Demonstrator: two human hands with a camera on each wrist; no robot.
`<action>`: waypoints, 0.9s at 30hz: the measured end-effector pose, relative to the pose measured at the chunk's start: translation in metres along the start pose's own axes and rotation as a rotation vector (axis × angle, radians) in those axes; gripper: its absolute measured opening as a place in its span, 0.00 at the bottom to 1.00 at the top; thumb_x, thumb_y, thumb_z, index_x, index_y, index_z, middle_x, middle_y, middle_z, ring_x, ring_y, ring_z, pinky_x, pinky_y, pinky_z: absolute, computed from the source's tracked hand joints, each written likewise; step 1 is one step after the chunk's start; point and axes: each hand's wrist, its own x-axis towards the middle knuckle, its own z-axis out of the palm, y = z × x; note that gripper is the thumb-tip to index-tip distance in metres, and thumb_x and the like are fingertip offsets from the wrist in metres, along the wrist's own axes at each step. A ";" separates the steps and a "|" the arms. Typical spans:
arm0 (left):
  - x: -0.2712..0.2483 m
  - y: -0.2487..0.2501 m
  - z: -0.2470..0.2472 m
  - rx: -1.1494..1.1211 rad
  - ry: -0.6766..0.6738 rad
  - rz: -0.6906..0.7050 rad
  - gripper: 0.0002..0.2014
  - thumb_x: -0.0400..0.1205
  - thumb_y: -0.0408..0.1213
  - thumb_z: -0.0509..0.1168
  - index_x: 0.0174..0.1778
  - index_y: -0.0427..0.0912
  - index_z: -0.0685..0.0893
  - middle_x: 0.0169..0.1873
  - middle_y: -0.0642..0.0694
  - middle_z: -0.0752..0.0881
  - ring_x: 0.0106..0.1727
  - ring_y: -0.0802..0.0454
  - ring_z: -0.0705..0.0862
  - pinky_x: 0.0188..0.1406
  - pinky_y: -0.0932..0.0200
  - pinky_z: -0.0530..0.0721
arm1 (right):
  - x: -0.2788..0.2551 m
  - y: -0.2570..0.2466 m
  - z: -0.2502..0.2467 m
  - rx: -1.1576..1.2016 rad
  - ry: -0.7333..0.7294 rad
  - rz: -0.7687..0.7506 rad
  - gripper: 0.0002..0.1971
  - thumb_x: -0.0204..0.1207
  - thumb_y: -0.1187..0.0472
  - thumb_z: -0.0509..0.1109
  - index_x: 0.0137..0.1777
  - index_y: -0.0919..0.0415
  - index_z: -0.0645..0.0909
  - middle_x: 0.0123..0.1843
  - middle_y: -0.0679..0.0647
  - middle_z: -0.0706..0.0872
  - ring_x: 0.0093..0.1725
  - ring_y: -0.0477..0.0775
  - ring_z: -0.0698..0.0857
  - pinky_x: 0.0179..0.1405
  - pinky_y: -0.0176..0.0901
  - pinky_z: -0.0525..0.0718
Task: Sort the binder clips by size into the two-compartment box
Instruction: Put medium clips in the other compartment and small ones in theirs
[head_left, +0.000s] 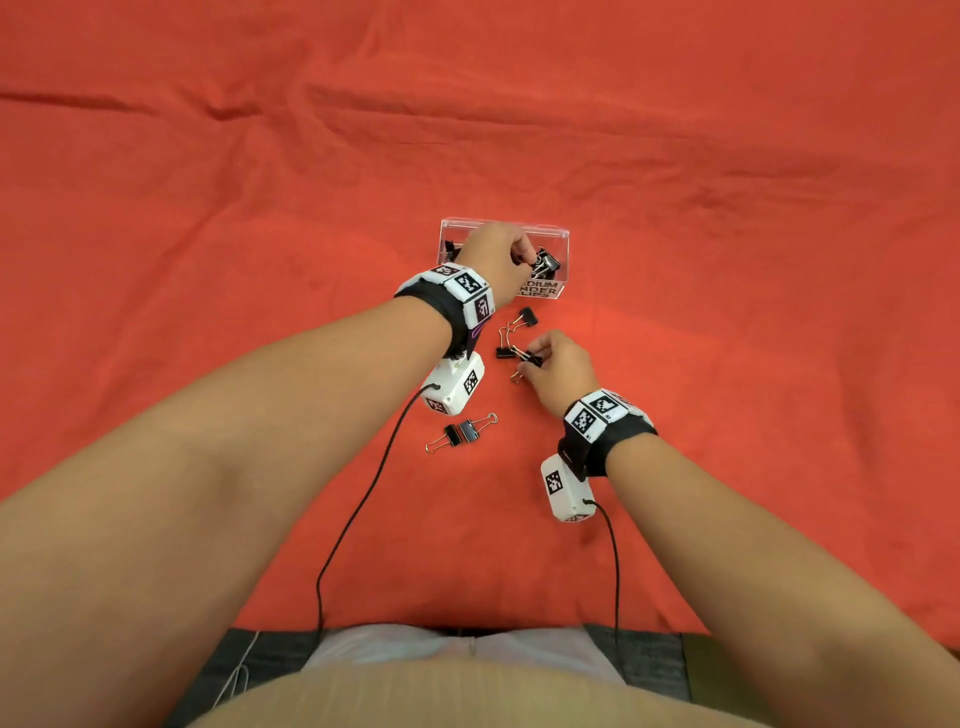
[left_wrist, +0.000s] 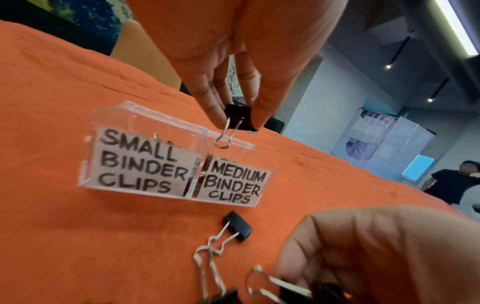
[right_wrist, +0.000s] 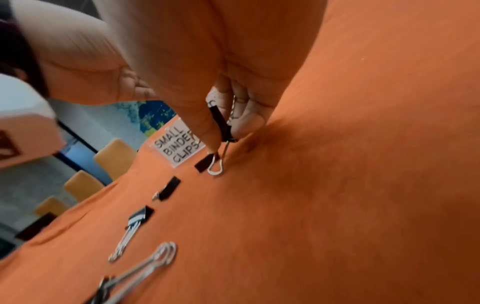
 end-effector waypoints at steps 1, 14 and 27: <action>0.006 0.005 0.002 0.028 -0.015 0.022 0.07 0.75 0.29 0.66 0.44 0.42 0.88 0.45 0.48 0.88 0.44 0.55 0.82 0.45 0.62 0.80 | 0.000 0.000 -0.003 0.016 0.005 0.004 0.10 0.70 0.66 0.74 0.51 0.63 0.81 0.44 0.51 0.81 0.44 0.49 0.78 0.44 0.37 0.73; 0.023 -0.013 0.004 0.079 -0.017 0.042 0.06 0.80 0.33 0.66 0.49 0.46 0.85 0.52 0.48 0.83 0.53 0.51 0.81 0.55 0.58 0.79 | 0.057 -0.042 -0.073 0.062 0.265 -0.159 0.10 0.69 0.65 0.75 0.49 0.61 0.80 0.45 0.50 0.82 0.39 0.47 0.77 0.43 0.40 0.78; -0.059 -0.089 0.006 0.307 -0.300 0.016 0.21 0.79 0.38 0.67 0.69 0.48 0.77 0.60 0.44 0.76 0.62 0.46 0.78 0.61 0.54 0.78 | 0.041 -0.041 -0.021 -0.536 -0.099 -0.492 0.14 0.74 0.70 0.61 0.58 0.62 0.79 0.62 0.58 0.76 0.53 0.62 0.83 0.49 0.58 0.85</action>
